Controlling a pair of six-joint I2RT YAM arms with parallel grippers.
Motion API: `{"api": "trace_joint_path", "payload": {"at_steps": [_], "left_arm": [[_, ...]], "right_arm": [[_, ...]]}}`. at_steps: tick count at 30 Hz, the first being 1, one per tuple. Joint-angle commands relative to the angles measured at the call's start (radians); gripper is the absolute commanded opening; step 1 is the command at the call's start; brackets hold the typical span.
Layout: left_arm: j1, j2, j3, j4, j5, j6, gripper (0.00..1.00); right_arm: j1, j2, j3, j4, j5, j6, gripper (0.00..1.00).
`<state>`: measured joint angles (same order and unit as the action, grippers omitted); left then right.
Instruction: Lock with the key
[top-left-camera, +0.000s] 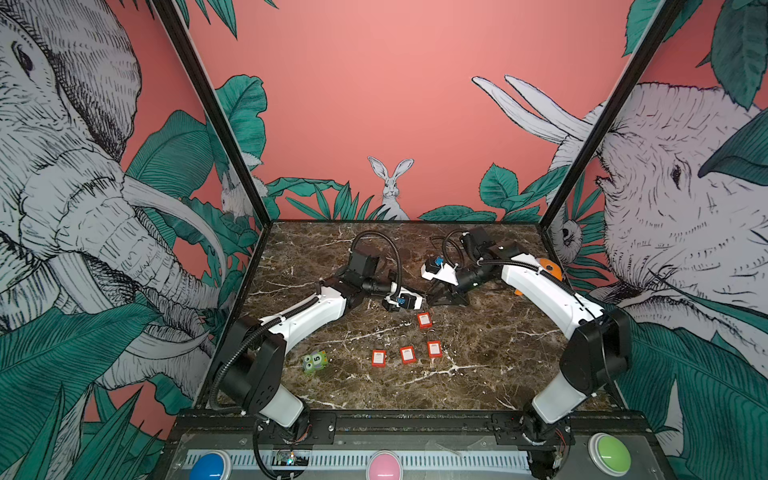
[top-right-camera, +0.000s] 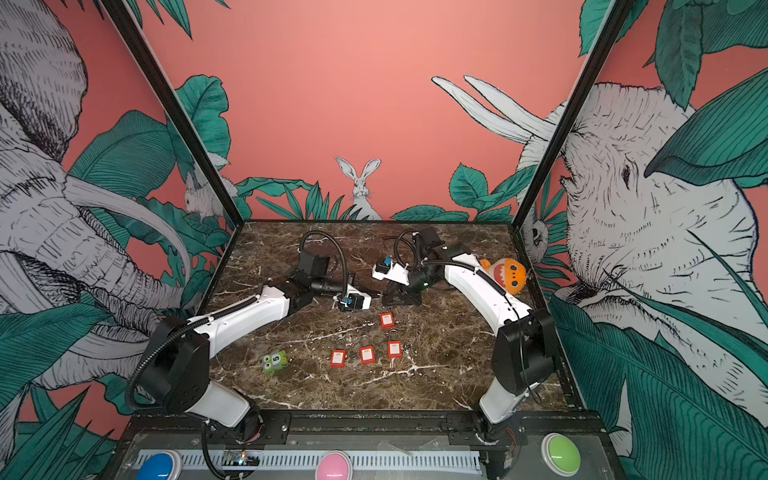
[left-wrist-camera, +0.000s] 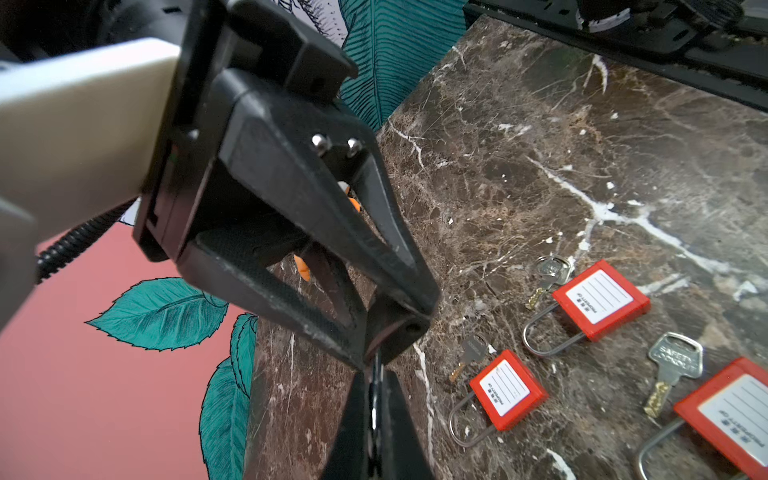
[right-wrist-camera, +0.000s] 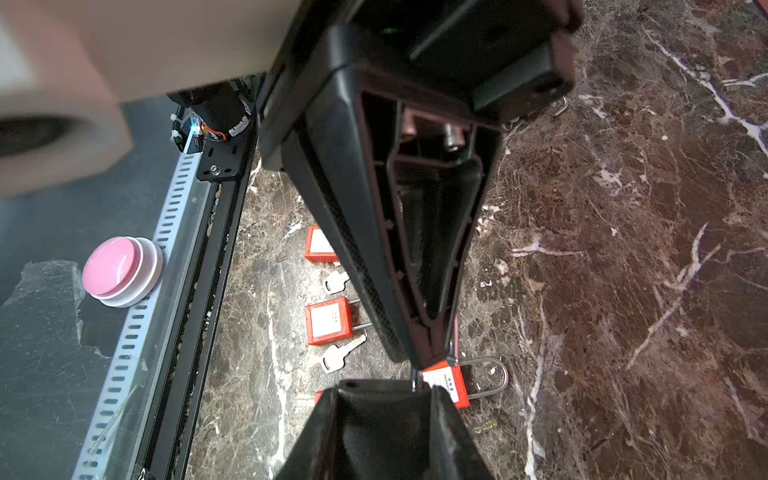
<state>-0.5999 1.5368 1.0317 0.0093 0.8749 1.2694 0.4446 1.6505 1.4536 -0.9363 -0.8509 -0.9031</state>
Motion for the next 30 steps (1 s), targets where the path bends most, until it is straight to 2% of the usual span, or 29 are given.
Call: {"api": "trace_joint_path", "payload": {"at_steps": [1,5,10,18,25,30], "left_arm": [[-0.008,0.008,0.046,-0.075,0.031,-0.015,0.00],[-0.008,0.027,0.064,-0.077,0.051,-0.150,0.00],[0.000,0.060,0.067,-0.055,0.083,-0.302,0.00],[0.025,0.086,0.028,0.131,0.161,-0.548,0.00],[0.029,0.112,0.037,0.190,0.202,-0.628,0.00],[0.028,0.115,0.042,0.201,0.206,-0.641,0.00]], "right_arm": [[-0.001,-0.018,0.007,0.022,0.018,-0.027,0.28],[-0.004,-0.088,-0.052,0.134,0.092,0.011,0.46],[-0.053,-0.175,-0.115,0.218,0.095,0.075,0.54],[-0.106,-0.229,-0.213,0.191,0.097,0.091,0.52],[-0.103,-0.192,-0.222,0.239,0.042,0.107,0.49],[-0.096,-0.164,-0.210,0.264,0.010,0.107,0.43]]}}
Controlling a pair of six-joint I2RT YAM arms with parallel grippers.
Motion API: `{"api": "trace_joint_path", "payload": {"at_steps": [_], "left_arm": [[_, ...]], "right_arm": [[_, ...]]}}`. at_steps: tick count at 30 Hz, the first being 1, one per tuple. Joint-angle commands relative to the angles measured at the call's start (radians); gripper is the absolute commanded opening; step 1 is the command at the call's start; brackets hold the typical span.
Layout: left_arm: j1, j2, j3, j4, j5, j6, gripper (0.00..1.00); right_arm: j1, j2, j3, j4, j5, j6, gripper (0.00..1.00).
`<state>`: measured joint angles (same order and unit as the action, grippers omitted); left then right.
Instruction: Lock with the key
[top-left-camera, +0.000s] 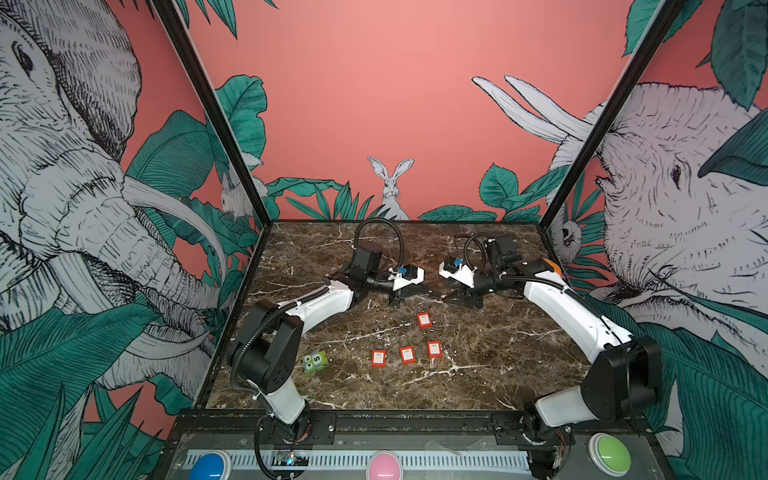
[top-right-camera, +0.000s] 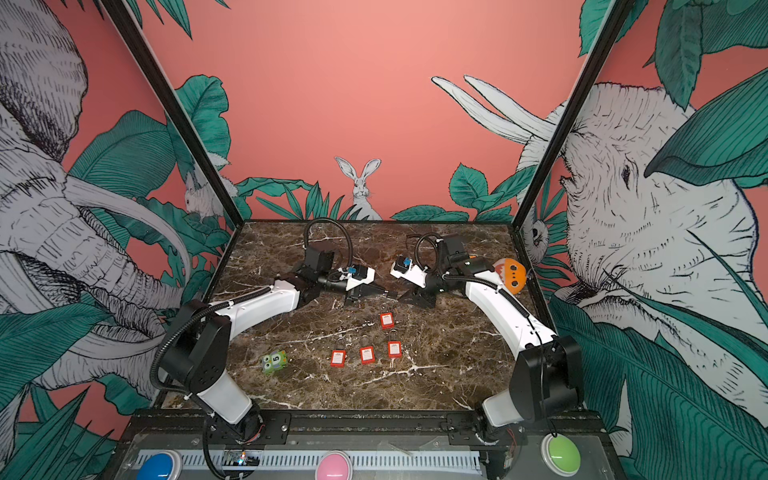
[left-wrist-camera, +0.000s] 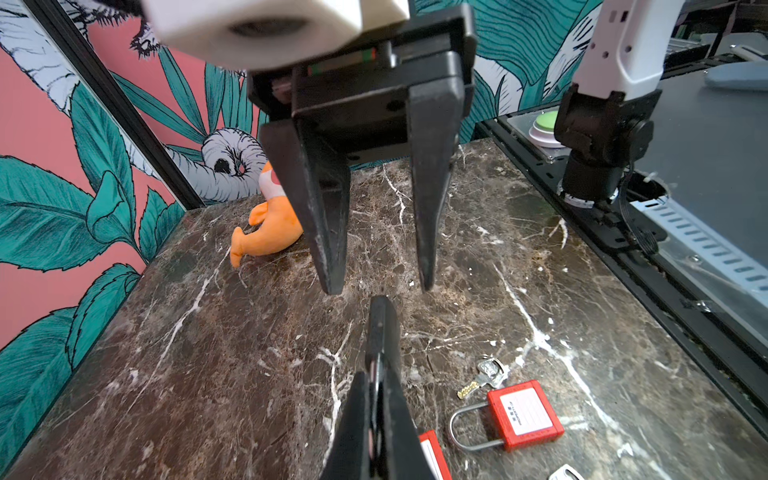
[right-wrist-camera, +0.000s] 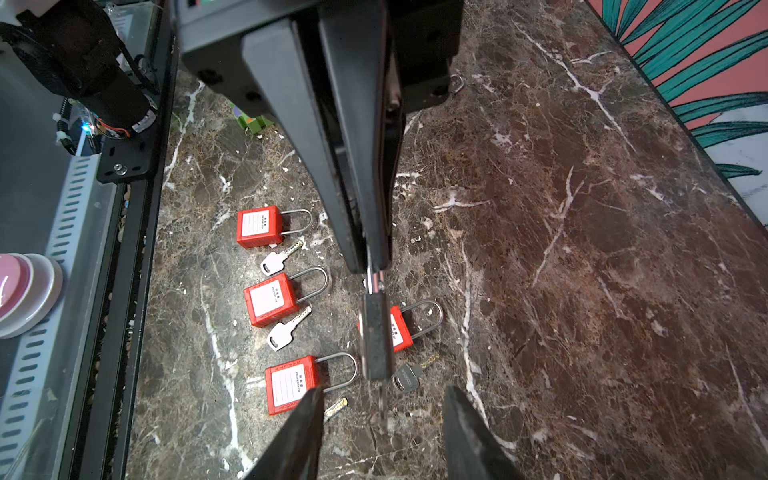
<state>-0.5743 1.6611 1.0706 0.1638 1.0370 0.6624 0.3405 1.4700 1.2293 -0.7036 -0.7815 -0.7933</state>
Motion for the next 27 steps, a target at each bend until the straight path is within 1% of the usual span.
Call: {"api": "trace_joint_path", "payload": {"at_steps": [1,8,10,14,16,18,22,24,25,26,27], "left_arm": [[0.002,-0.008,0.003,0.049,0.043,-0.037,0.00],[-0.001,-0.005,0.005,0.064,0.039,-0.048,0.00],[-0.002,-0.002,0.009,0.066,0.040,-0.052,0.00],[-0.003,0.000,0.014,0.067,0.040,-0.052,0.00],[-0.003,0.000,0.014,0.066,0.039,-0.052,0.00],[-0.004,-0.002,0.014,0.066,0.040,-0.052,0.00],[-0.004,-0.005,0.014,0.061,0.039,-0.048,0.00],[-0.003,-0.011,0.013,0.055,0.027,-0.047,0.00],[-0.003,-0.016,0.013,0.049,0.015,-0.044,0.08],[0.001,-0.025,0.012,0.034,-0.007,-0.046,0.23],[0.006,-0.034,0.012,0.017,-0.017,-0.051,0.32]], "right_arm": [[0.011,0.024,0.019,0.031,-0.072,-0.004,0.42],[0.026,0.056,0.021,0.056,-0.085,-0.007,0.36],[0.032,0.065,0.021,0.062,-0.087,-0.009,0.29],[0.038,0.072,0.021,0.074,-0.102,-0.011,0.19],[0.041,0.072,0.018,0.087,-0.104,-0.010,0.12],[0.044,0.073,0.017,0.085,-0.103,-0.015,0.07],[0.046,0.077,0.026,0.069,-0.101,-0.033,0.00],[0.045,0.072,0.027,0.069,-0.096,-0.034,0.00],[0.046,0.069,0.028,0.067,-0.096,-0.036,0.00],[0.046,0.065,0.028,0.067,-0.090,-0.035,0.00],[0.046,0.059,0.027,0.066,-0.083,-0.035,0.00]]}}
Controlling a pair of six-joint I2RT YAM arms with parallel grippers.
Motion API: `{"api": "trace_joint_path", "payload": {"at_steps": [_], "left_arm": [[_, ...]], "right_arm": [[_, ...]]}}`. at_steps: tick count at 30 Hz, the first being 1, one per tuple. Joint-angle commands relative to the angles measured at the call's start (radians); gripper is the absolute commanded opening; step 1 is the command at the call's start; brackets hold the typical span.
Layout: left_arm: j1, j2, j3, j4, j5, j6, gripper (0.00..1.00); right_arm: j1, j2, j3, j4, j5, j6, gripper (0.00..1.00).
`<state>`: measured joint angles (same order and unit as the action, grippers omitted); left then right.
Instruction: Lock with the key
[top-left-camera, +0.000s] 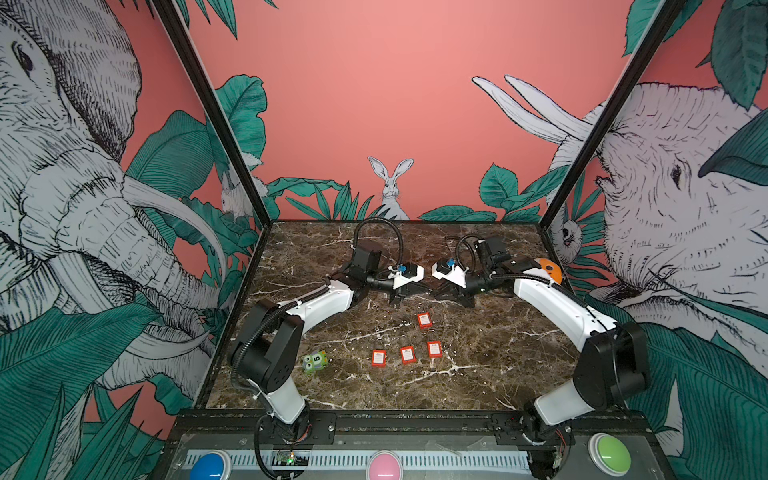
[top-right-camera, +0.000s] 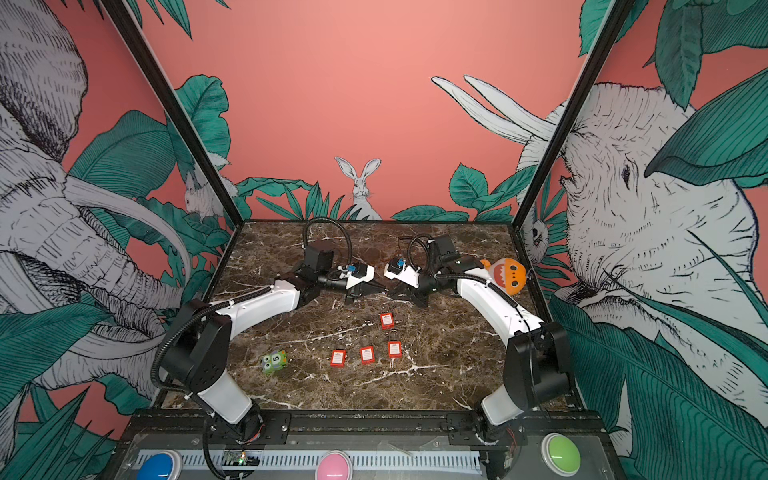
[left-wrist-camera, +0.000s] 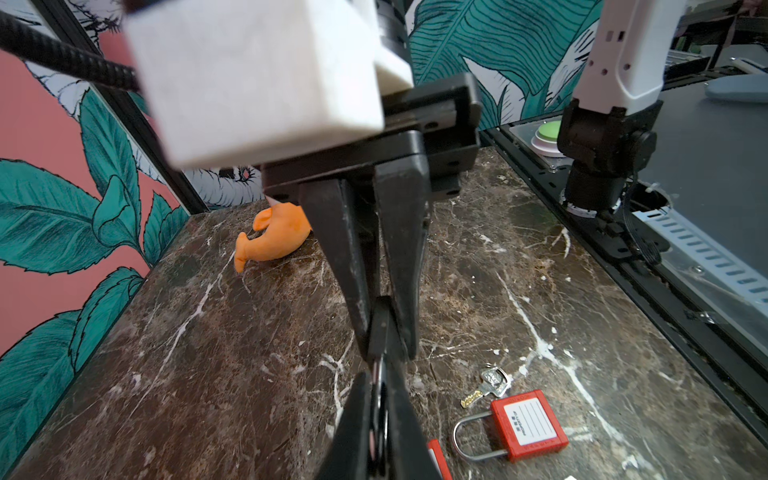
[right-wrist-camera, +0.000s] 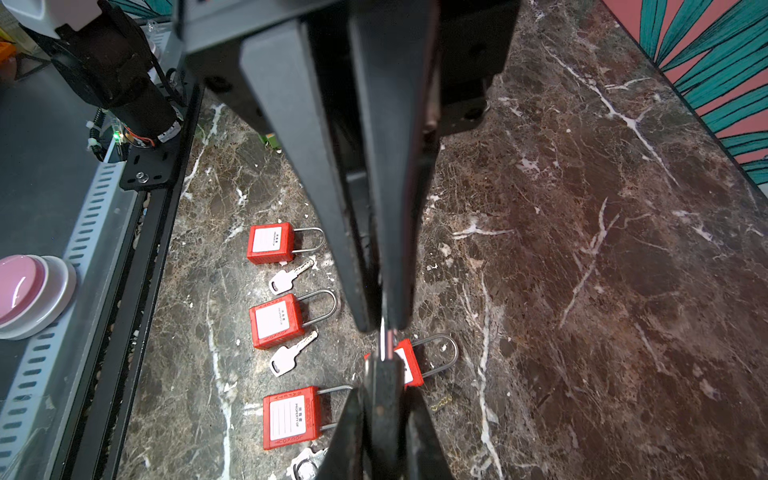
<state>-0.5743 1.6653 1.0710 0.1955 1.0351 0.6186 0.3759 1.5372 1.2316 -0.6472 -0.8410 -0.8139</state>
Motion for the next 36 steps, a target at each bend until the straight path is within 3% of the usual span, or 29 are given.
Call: {"api": "trace_joint_path", "payload": {"at_steps": [1,3,6,27,33,36], "left_arm": [[0.014,-0.046,0.015,-0.030,-0.018,-0.010,0.39],[0.030,-0.064,0.005,-0.055,-0.024,-0.016,0.45],[0.040,-0.076,0.002,-0.124,-0.029,0.010,0.43],[0.012,-0.012,0.060,-0.227,0.010,0.019,0.14],[0.005,-0.002,0.075,-0.238,0.026,0.026,0.00],[0.001,0.007,0.083,-0.251,0.048,0.030,0.00]], "right_arm": [[0.011,-0.013,0.024,0.011,-0.018,-0.016,0.00],[0.010,-0.027,0.017,0.016,-0.010,-0.015,0.00],[0.011,-0.040,0.014,0.020,-0.010,-0.018,0.00],[0.024,-0.041,0.028,0.013,-0.003,-0.030,0.00],[0.026,-0.045,0.031,0.019,-0.007,-0.033,0.00],[0.027,-0.048,0.028,0.029,-0.004,-0.037,0.00]]}}
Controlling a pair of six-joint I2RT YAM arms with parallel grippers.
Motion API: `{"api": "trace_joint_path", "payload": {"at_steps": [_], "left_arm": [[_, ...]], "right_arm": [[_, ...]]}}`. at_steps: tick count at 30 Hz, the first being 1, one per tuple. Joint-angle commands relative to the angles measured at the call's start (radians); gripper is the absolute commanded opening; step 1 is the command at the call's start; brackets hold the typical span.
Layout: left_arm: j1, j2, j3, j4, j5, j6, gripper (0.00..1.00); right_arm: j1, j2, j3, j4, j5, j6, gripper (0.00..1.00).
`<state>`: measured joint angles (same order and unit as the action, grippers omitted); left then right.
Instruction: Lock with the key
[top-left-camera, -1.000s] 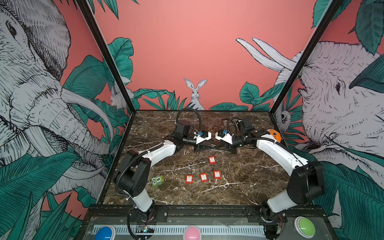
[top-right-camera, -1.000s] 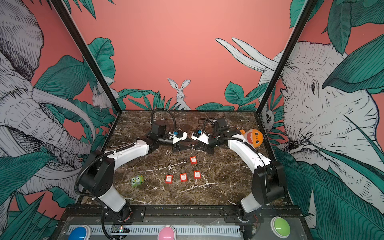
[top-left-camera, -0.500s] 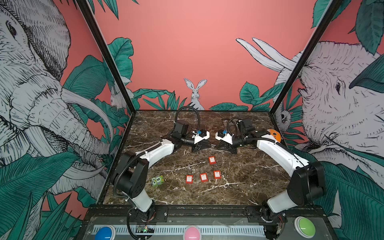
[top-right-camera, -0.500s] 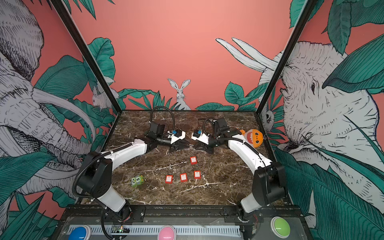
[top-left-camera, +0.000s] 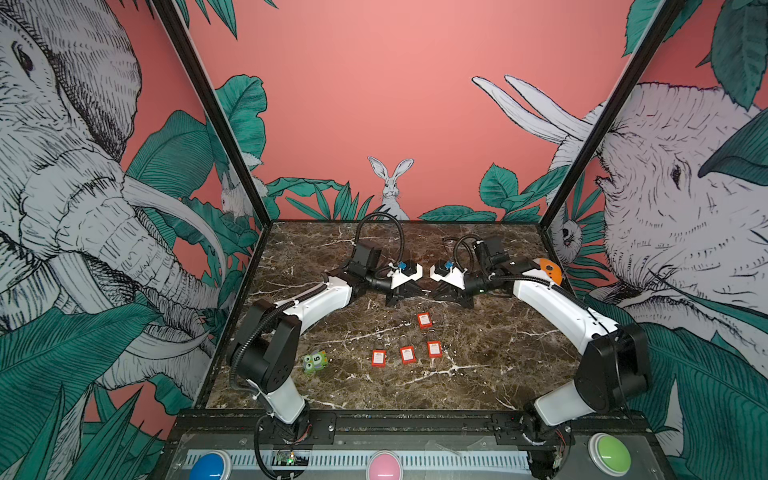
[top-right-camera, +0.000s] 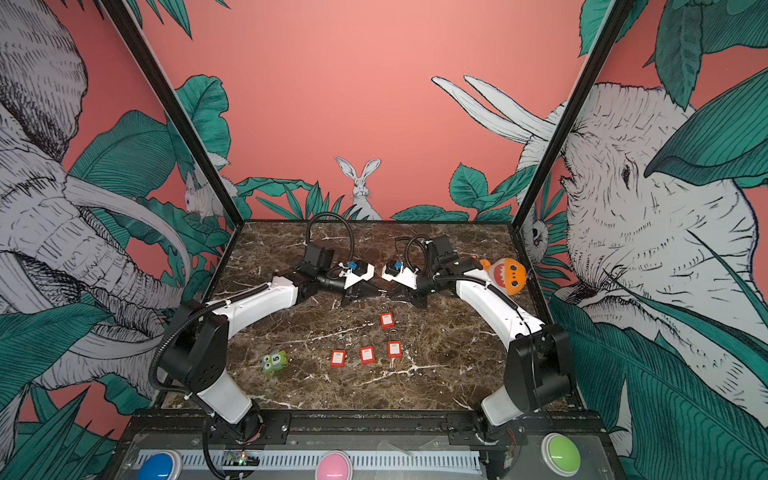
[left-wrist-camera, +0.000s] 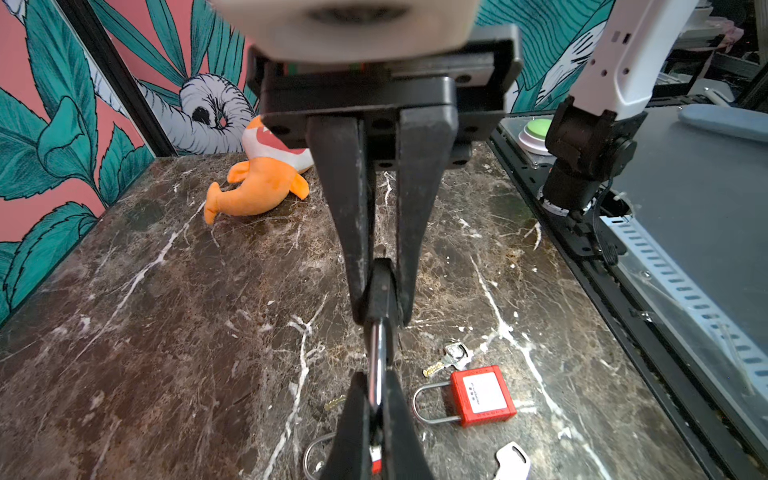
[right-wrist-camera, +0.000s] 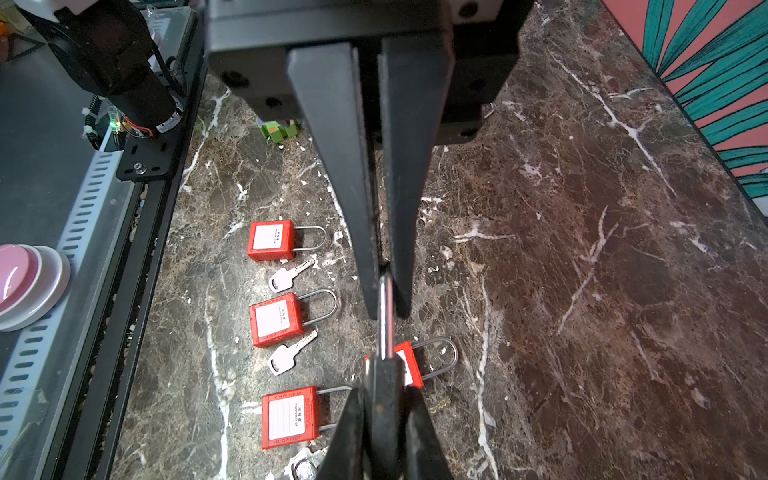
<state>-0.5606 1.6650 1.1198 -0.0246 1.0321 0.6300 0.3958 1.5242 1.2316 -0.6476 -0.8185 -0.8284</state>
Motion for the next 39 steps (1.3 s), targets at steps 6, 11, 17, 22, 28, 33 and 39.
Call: {"api": "trace_joint_path", "payload": {"at_steps": [6,11,17,22,28,33,39], "left_arm": [[-0.022,0.026,0.053,-0.043,0.110,0.007,0.00],[-0.039,0.051,0.067,-0.001,0.144,-0.035,0.00],[-0.059,0.071,0.076,0.025,0.138,-0.045,0.00],[-0.088,0.092,0.069,0.110,0.130,-0.085,0.00],[-0.113,0.129,0.062,0.198,0.140,-0.153,0.00],[-0.110,0.121,0.057,0.196,0.131,-0.150,0.00],[-0.040,0.062,0.028,0.122,0.123,-0.096,0.00]], "right_arm": [[0.016,-0.042,0.020,0.050,-0.015,-0.064,0.00],[0.033,-0.036,0.014,0.084,-0.033,-0.070,0.00],[0.034,-0.016,0.029,0.137,-0.122,-0.017,0.00],[0.046,0.012,0.050,0.172,-0.128,0.005,0.00],[0.059,0.042,0.066,0.198,-0.111,0.016,0.00],[0.060,0.050,0.071,0.212,-0.105,0.041,0.00],[0.029,-0.017,0.041,0.109,0.008,0.000,0.16]]}}
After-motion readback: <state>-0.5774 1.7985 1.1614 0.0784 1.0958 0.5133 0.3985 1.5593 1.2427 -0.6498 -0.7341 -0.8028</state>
